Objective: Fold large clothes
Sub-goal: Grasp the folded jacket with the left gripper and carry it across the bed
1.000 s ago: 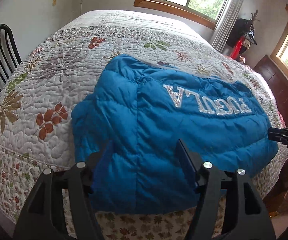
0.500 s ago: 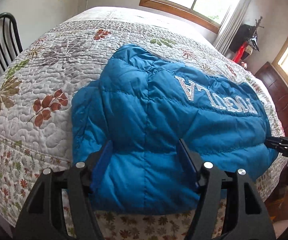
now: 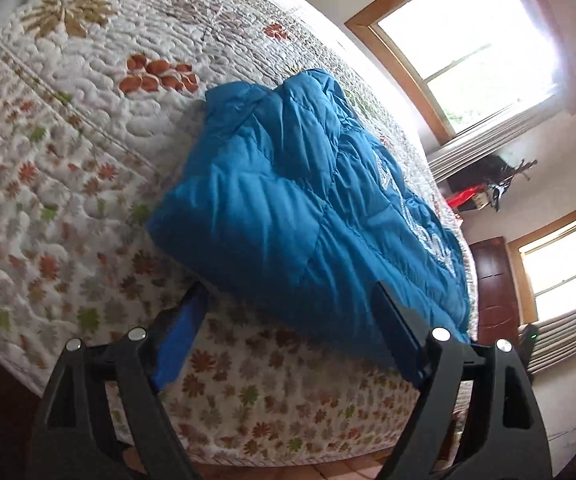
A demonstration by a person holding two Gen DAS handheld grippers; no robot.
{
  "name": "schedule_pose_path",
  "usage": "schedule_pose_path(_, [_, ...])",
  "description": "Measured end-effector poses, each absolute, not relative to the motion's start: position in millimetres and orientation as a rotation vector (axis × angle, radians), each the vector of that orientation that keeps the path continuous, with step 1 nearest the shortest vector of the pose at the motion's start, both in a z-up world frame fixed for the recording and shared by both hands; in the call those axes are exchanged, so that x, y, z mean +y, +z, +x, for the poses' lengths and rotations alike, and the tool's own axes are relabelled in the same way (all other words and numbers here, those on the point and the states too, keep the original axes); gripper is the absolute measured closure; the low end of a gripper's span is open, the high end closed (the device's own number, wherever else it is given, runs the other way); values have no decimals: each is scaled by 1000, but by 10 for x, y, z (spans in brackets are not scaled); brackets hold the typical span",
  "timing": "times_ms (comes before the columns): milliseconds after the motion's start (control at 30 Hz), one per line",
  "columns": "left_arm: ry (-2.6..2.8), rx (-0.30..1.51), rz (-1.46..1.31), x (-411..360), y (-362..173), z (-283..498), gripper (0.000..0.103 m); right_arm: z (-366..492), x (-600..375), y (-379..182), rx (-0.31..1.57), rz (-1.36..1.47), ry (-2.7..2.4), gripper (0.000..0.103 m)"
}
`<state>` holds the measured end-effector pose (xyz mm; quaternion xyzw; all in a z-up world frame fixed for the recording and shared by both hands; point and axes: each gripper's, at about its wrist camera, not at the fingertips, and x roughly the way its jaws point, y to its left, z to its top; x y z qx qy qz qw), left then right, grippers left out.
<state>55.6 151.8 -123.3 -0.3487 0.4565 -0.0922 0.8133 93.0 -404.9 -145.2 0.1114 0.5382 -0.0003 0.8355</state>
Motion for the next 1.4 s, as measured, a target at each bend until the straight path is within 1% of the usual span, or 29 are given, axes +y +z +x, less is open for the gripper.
schedule_pose_path(200, [-166, 957, -864, 1495, -1440, 729, 17, 899, -4306, -1751, 1192, 282, -25, 56])
schedule_pose_path(333, [-128, 927, -889, 1491, -1467, 820, 18, 888, -4307, -1769, 1176, 283, -7, 55])
schedule_pose_path(433, [-91, 910, -902, 1501, -1474, 861, 23, 893, -4319, -1787, 1171, 289, 8, 52])
schedule_pose_path(533, [-57, 893, -929, 1535, -1470, 879, 37, 894, -4291, -1788, 1167, 271, 19, 48])
schedule_pose_path(600, [-44, 875, -919, 1529, -1456, 857, 51, 916, -4263, -1793, 1166, 259, 24, 44])
schedule_pose_path(633, [-42, 866, -916, 1528, -1448, 843, 54, 926, -4254, -1796, 1165, 255, 26, 42])
schedule_pose_path(700, [-40, 846, -916, 1517, -1425, 821, 65, 927, -4249, -1799, 1162, 253, 27, 41])
schedule_pose_path(767, [-39, 822, -908, 1507, -1405, 799, 70, 928, -4245, -1801, 1160, 254, 29, 41])
schedule_pose_path(1033, [-44, 811, -893, 1479, -1451, 827, 71, 917, -4272, -1809, 1151, 259, 40, 42])
schedule_pose_path(1133, [-56, 811, -890, 1490, -1381, 850, 74, 911, -4277, -1804, 1145, 264, 40, 42])
schedule_pose_path(1200, [-63, 784, -853, 1455, -1230, 863, 78, 895, -4298, -1787, 1135, 284, 42, 42])
schedule_pose_path(1400, [-135, 643, -652, 1038, -490, 898, 80, 831, -4391, -1730, 1125, 278, 3, 43])
